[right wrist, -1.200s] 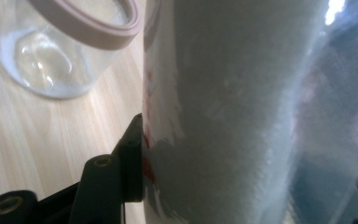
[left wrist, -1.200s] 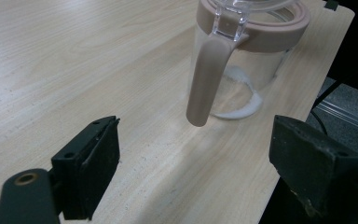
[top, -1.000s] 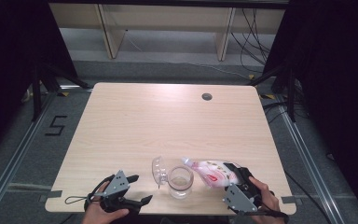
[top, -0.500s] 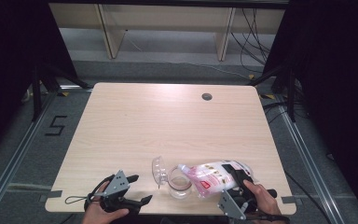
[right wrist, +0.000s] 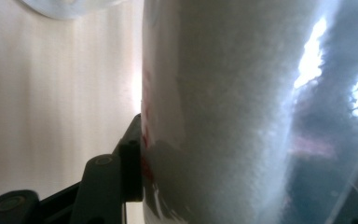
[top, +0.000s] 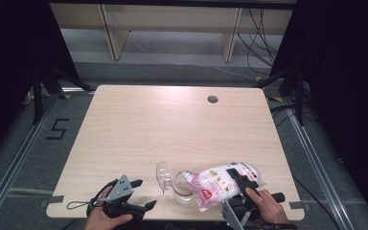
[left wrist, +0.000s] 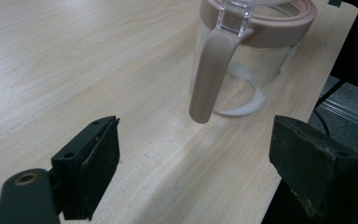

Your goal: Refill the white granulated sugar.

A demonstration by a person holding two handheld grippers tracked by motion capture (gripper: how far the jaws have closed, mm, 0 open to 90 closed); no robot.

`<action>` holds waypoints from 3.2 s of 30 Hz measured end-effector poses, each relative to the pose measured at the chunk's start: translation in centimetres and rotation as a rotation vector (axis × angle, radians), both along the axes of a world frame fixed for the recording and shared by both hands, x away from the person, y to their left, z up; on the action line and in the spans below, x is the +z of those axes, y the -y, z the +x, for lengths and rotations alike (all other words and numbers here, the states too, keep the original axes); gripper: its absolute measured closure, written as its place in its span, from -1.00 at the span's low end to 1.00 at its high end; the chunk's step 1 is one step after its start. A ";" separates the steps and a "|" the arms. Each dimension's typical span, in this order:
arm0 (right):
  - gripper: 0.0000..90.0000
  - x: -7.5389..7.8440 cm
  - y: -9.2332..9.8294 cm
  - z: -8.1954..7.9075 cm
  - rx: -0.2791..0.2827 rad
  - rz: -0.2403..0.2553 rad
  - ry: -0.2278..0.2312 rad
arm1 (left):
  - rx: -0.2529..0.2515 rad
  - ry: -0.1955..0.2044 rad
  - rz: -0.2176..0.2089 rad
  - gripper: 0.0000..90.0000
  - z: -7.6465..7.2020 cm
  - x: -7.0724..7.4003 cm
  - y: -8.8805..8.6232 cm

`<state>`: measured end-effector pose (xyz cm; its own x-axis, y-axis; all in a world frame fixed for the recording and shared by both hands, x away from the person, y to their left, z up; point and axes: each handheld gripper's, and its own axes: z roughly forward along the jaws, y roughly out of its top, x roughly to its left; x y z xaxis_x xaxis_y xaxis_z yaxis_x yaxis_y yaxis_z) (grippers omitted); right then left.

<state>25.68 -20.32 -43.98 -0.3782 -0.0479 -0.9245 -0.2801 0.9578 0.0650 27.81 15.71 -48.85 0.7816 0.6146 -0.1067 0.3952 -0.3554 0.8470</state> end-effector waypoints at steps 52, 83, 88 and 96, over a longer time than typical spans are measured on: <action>0.12 -0.4 -1.6 -0.9 0.016 -0.278 0.213 | 0.003 0.012 -0.009 -0.64 0.0 0.0 0.1; 0.13 0.3 -1.8 -0.6 0.040 -0.388 0.246 | 0.002 0.011 -0.014 -0.65 -0.1 0.0 0.0; 0.14 0.4 -1.8 -0.5 0.047 -0.399 0.256 | 0.005 0.017 -0.005 -0.65 -0.1 0.1 0.0; 0.14 0.6 -1.8 -0.6 0.052 -0.418 0.272 | 0.000 0.016 -0.009 -0.65 -0.1 0.1 0.0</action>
<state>25.10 -18.48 -43.36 -0.1137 -0.4479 -0.8868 -0.2818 0.8705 -0.4035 27.70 15.71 -48.78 0.7833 0.6135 -0.1000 0.3816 -0.3477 0.8564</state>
